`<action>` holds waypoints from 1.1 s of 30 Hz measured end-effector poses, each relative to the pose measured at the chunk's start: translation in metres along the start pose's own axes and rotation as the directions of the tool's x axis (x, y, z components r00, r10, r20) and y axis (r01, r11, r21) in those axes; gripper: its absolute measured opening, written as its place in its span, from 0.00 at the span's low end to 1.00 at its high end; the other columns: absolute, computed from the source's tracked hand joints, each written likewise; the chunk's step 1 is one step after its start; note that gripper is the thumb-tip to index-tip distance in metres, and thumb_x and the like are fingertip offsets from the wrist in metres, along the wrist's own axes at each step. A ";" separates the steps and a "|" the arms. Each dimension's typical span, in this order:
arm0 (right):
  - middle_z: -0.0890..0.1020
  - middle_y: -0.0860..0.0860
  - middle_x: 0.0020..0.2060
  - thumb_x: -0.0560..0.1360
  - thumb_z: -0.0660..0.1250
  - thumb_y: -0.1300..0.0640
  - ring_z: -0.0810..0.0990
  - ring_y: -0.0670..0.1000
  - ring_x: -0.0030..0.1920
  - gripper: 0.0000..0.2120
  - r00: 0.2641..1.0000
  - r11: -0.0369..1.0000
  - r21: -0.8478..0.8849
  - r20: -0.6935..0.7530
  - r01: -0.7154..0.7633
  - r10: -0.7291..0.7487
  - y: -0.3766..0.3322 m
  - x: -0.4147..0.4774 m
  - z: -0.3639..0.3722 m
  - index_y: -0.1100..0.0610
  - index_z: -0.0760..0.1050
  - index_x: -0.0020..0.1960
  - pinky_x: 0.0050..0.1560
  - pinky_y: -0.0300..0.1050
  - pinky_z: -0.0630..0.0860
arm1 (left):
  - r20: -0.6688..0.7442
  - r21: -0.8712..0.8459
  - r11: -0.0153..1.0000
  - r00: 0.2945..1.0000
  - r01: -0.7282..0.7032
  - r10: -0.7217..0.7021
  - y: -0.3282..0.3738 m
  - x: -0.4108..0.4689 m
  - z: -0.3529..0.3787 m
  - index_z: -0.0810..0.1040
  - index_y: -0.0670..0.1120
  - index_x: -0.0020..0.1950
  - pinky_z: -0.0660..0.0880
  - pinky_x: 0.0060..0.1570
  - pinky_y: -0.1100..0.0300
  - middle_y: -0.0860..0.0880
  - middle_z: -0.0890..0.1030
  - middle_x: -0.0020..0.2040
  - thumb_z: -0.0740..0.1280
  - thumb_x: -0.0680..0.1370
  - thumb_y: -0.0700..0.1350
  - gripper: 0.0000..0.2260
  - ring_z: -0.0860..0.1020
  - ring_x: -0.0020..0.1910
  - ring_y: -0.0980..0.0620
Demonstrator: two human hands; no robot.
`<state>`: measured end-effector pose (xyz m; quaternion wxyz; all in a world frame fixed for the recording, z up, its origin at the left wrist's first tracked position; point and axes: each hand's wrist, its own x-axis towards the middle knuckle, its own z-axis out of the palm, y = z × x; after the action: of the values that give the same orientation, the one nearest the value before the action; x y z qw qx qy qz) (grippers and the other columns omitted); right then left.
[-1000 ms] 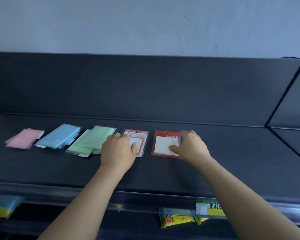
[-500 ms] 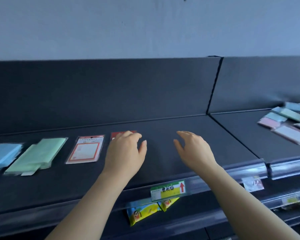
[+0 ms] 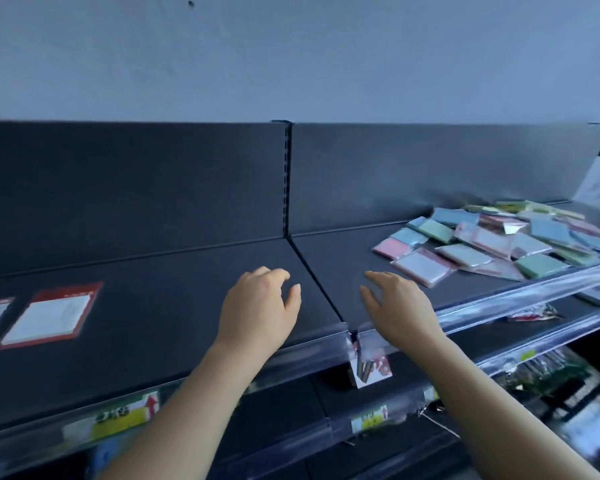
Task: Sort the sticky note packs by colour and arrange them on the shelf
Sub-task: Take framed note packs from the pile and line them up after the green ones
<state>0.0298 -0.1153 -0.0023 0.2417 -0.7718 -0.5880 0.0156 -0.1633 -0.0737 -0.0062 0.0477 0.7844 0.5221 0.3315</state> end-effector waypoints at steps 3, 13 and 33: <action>0.79 0.55 0.58 0.79 0.59 0.54 0.76 0.58 0.57 0.14 0.999 0.999 0.014 -0.018 -0.034 0.035 0.053 0.010 -0.015 0.62 0.76 0.58 0.52 0.51 0.74 | 0.054 -0.030 1.000 0.999 0.000 0.001 0.044 0.010 0.035 0.78 0.48 0.61 0.70 0.43 0.61 0.52 0.79 0.52 0.60 0.80 0.53 0.15 0.75 0.51 0.52; 0.77 0.55 0.64 0.80 0.59 0.56 0.75 0.56 0.62 0.16 0.991 0.989 0.076 0.047 -0.127 0.123 0.170 0.046 -0.029 0.61 0.75 0.64 0.59 0.48 0.71 | 0.322 0.008 0.999 0.946 0.044 -0.044 0.123 0.060 0.132 0.77 0.44 0.61 0.75 0.50 0.55 0.48 0.77 0.56 0.61 0.80 0.53 0.16 0.76 0.55 0.48; 0.77 0.50 0.65 0.78 0.63 0.58 0.72 0.52 0.66 0.16 0.996 0.989 0.143 -0.068 -0.043 0.053 0.244 0.135 -0.021 0.55 0.76 0.65 0.66 0.43 0.65 | 0.553 0.131 0.978 0.807 0.164 -0.209 0.160 0.154 0.214 0.73 0.45 0.61 0.74 0.56 0.53 0.45 0.76 0.60 0.75 0.64 0.64 0.34 0.75 0.58 0.44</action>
<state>0.2972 -0.0459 -0.0441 0.3161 -0.7666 -0.5578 0.0353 0.1209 0.0430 -0.0320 0.2019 0.7933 0.5713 0.0586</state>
